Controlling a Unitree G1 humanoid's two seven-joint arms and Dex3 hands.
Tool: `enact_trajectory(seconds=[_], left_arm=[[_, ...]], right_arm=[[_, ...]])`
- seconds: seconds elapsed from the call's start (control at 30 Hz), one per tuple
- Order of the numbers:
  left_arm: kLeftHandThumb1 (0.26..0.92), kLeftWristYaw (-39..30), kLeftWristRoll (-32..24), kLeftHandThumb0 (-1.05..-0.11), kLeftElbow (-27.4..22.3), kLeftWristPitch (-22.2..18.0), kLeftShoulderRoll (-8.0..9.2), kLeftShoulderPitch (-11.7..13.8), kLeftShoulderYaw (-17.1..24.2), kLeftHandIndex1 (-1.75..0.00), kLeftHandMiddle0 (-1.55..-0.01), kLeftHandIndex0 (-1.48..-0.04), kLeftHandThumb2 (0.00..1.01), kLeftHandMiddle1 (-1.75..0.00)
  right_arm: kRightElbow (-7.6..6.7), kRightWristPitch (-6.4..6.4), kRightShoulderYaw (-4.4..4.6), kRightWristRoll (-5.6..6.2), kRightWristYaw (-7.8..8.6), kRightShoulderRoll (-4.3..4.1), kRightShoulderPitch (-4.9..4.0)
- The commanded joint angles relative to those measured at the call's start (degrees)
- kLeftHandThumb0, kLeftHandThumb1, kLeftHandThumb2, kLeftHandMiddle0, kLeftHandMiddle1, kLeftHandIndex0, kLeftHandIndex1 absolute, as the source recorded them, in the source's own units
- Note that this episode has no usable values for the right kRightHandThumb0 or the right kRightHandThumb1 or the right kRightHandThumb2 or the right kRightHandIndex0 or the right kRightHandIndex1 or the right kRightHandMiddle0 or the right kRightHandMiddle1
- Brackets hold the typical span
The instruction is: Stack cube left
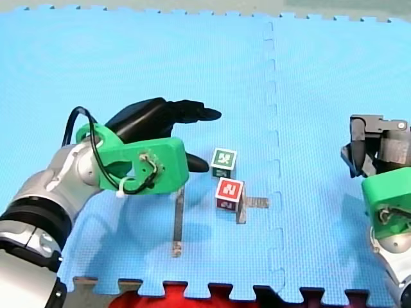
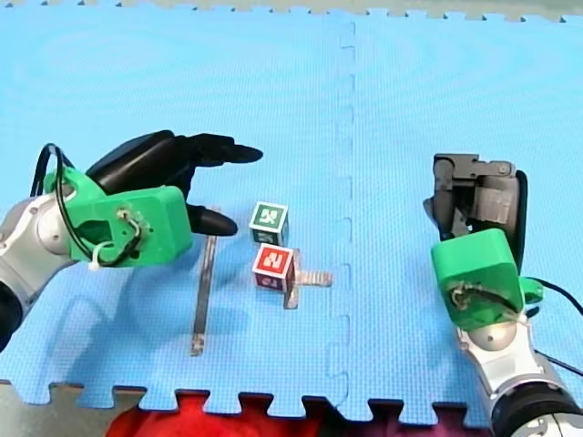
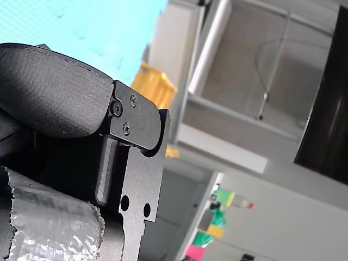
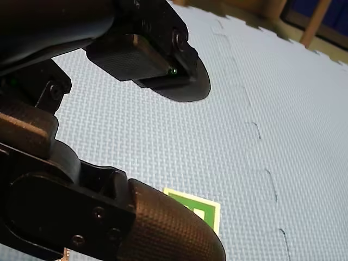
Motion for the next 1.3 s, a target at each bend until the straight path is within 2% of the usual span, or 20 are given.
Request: enact_trajectory(seconds=[0.0, 0.07, 0.17, 0.23, 0.3, 0.4, 0.63, 0.77, 1.0, 1.17, 1.27], left_arm=[[0.865, 0.7, -0.1, -1.048, 0.3, -0.6, 0.32, 0.0, 0.3, -0.03, -0.89, -0.7, 0.0, -1.6], [0.864, 2.0, 0.4, -1.048, 0.2, -1.1, 0.52, 0.2, 0.1, -0.04, -0.91, -0.73, 0.0, -1.53], [0.844, 7.4, 2.7, -1.048, -0.2, -2.7, 0.99, 0.7, -1.0, -0.06, -0.92, -0.88, 0.0, -1.71], [0.845, 11.3, 4.3, -1.046, -0.4, -4.0, 1.22, 1.0, -1.7, -0.07, -0.94, -0.93, 0.0, -1.74], [0.817, 13.9, 5.2, -0.999, -0.2, -5.0, 1.28, 1.2, -2.1, -0.07, -0.95, -0.99, 0.0, -1.74], [0.786, 16.2, 5.8, -0.95, 0.4, -6.1, 1.19, 1.1, -2.2, -0.06, -0.96, -1.04, 0.0, -1.75], [0.775, 19.7, 7.0, -0.928, 1.6, -7.9, 1.06, 1.5, -3.0, -0.03, -0.96, -1.05, 0.0, -1.75], [0.779, 20.9, 7.5, -0.929, 1.7, -7.9, 1.6, 1.8, -3.2, -0.02, -0.96, -1.04, 0.0, -1.75], [0.797, 25.1, 8.3, -0.949, 1.4, -9.8, 3.57, 3.3, -3.2, -0.01, -0.96, -1.04, 0.01, -1.75], [0.796, 30.8, 8.6, -0.939, 1.7, -12.8, 3.67, 4.8, -2.8, -0.01, -0.95, -1.04, 0.01, -1.75], [0.8, 28.9, 5.3, -0.935, 2.5, -15.6, 3.09, 6.1, -0.5, -0.01, -0.95, -1.05, 0.01, -1.75]], right_arm=[[-0.12, -0.5, -0.07, 0.02, -0.1, -0.32, -0.16], [-0.16, -0.66, 0.07, -0.28, -0.43, -0.39, -0.16], [-0.33, -0.84, 0.33, -0.85, -1.14, -0.47, -0.11], [-0.46, -0.9, 0.43, -1.07, -1.46, -0.49, -0.11], [-0.49, -0.9, 0.44, -1.18, -1.59, -0.52, -0.18], [-0.43, -1.11, 0.51, -1.46, -1.85, -0.7, -0.27], [-0.16, -1.45, 0.57, -1.74, -2.22, -1.22, -0.48], [-0.01, -1.69, 0.35, -1.39, -1.71, -1.62, -0.66], [0.36, -2.17, -0.58, 0.09, 0.67, -2.34, -0.73], [0.57, -2.37, -1.07, 0.85, 2.06, -2.74, -0.78], [0.55, -2.82, -1.36, 1.31, 3.06, -2.91, -0.54]])
